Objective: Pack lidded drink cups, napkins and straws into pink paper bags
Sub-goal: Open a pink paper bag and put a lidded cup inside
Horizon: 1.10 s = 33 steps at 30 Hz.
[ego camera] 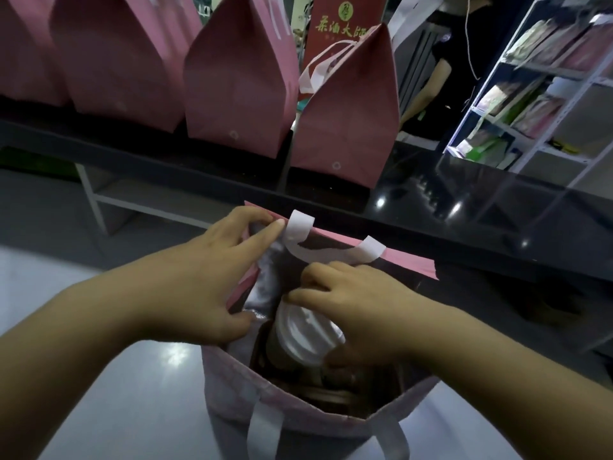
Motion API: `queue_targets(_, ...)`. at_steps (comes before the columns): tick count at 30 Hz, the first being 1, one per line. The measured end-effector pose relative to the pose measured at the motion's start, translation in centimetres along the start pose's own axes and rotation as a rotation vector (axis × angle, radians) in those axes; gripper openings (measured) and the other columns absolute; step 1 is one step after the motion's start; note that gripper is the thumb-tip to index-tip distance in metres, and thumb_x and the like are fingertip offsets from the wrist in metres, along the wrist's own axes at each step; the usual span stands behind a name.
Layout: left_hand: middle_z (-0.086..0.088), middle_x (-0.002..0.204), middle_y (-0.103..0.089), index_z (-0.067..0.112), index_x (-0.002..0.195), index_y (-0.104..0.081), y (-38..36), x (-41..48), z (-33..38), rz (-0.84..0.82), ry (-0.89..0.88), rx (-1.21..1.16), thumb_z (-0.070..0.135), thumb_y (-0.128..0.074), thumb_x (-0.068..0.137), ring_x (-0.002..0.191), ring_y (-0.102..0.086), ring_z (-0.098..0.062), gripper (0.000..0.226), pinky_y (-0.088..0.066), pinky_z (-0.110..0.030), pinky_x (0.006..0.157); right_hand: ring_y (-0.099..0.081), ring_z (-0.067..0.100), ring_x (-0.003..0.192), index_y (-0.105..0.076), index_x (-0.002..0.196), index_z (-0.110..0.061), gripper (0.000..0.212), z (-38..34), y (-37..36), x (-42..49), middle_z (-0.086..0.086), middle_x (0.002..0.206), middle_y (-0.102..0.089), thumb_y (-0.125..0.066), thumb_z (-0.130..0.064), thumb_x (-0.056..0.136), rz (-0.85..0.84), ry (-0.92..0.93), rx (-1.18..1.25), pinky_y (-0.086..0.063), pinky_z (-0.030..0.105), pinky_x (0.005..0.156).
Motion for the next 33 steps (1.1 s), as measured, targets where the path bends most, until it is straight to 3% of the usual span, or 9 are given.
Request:
queue_targets(2, 0.024, 0.141, 0.014, 0.035, 0.143, 0.014, 0.0, 0.1, -0.1, 0.002, 0.006, -0.014, 0.048, -0.062, 0.069, 0.093, -0.03, 0.007, 0.107, -0.036, 0.002, 0.061, -0.044, 0.017, 0.095, -0.038, 0.134, -0.03, 0.077, -0.3, -0.6, 0.9, -0.001, 0.118, -0.045, -0.074, -0.048, 0.068, -0.018, 0.017, 0.003, -0.048, 0.033, 0.07)
queue_targets(6, 0.023, 0.139, 0.014, 0.033, 0.143, 0.015, -0.3, 0.3, -0.3, -0.005, 0.021, -0.052, 0.042, -0.061, 0.071, 0.092, -0.024, 0.025, 0.105, -0.028, 0.008, 0.066, -0.044, 0.017, 0.088, -0.041, 0.133, -0.027, 0.074, -0.8, -1.6, 2.3, 0.001, 0.111, -0.046, -0.074, -0.044, 0.069, -0.046, 0.065, -0.021, -0.04, 0.029, 0.065)
queue_targets(10, 0.02, 0.139, 0.01, 0.033, 0.142, 0.015, -0.1, 0.5, -0.6, 0.018, 0.038, -0.042, 0.044, -0.058, 0.07, 0.086, -0.025, 0.003, 0.104, -0.026, 0.01, 0.067, -0.047, 0.025, 0.103, -0.034, 0.139, -0.025, 0.082, -1.4, -3.3, 3.2, 0.006, 0.127, -0.041, -0.076, -0.039, 0.07, -0.124, 0.098, -0.026, -0.047, 0.036, 0.074)
queue_targets(13, 0.022, 0.139, 0.01, 0.036, 0.14, 0.017, 0.1, 0.6, -0.8, 0.045, 0.036, -0.022, 0.049, -0.055, 0.069, 0.091, -0.028, 0.002, 0.102, -0.031, 0.007, 0.062, -0.04, 0.032, 0.12, -0.025, 0.143, -0.025, 0.086, -1.6, -5.4, 3.4, 0.006, 0.145, -0.02, -0.075, -0.033, 0.073, -0.243, 0.08, 0.089, -0.046, 0.045, 0.091)
queue_targets(16, 0.021, 0.14, 0.009, 0.034, 0.143, 0.012, 0.4, 0.7, -0.8, 0.079, 0.029, -0.01, 0.048, -0.055, 0.071, 0.1, -0.029, 0.0, 0.099, -0.035, -0.002, 0.054, -0.041, 0.037, 0.122, -0.026, 0.144, -0.016, 0.08, -1.6, -6.4, 3.3, 0.014, 0.143, -0.031, -0.07, -0.029, 0.078, -0.274, 0.072, 0.103, -0.042, 0.046, 0.096)
queue_targets(19, 0.021, 0.14, 0.005, 0.03, 0.145, 0.004, 0.8, 0.8, -0.6, 0.142, 0.013, -0.019, 0.044, -0.055, 0.073, 0.118, -0.024, 0.0, 0.094, -0.032, -0.005, 0.073, -0.036, 0.035, 0.129, -0.016, 0.149, -0.02, 0.082, -1.3, -6.9, 2.7, 0.014, 0.147, -0.029, -0.066, -0.03, 0.084, -0.337, 0.041, 0.142, -0.034, 0.044, 0.101)
queue_targets(23, 0.017, 0.134, -0.003, 0.026, 0.146, -0.004, 1.2, 0.7, -0.5, 0.176, 0.009, -0.009, 0.045, -0.058, 0.073, 0.117, -0.024, 0.0, 0.092, -0.033, -0.004, 0.069, -0.048, 0.028, 0.118, -0.032, 0.142, -0.027, 0.058, -1.6, -4.1, 2.2, 0.003, 0.134, -0.045, -0.057, -0.033, 0.09, -0.21, 0.097, 0.109, -0.045, 0.04, 0.093)
queue_targets(28, 0.015, 0.126, -0.015, 0.032, 0.141, -0.022, 2.4, 1.0, 0.0, 0.216, -0.011, 0.037, 0.049, -0.058, 0.077, 0.115, -0.023, -0.003, 0.075, -0.035, -0.02, 0.091, -0.053, 0.017, 0.111, -0.049, 0.133, -0.028, 0.047, -1.1, 1.1, 0.4, -0.003, 0.124, -0.055, -0.062, -0.029, 0.088, -0.06, 0.07, -0.027, -0.045, 0.027, 0.079)
queue_targets(33, 0.012, 0.112, -0.047, 0.032, 0.12, -0.055, 4.6, 0.9, 1.5, 0.28, -0.064, 0.138, 0.052, -0.06, 0.074, 0.095, -0.041, -0.005, 0.051, -0.039, -0.022, 0.075, -0.054, 0.015, 0.108, -0.052, 0.127, -0.033, 0.036, 0.9, 5.7, -4.0, -0.011, 0.123, -0.055, -0.056, -0.034, 0.091, 0.092, -0.091, 0.023, -0.051, 0.037, 0.079)
Point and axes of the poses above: each hand's wrist, its own x-axis towards the middle knuckle, its own y-axis out of the back of the hand, z = x × y, the point moved 10 cm from there along x, towards the middle knuckle
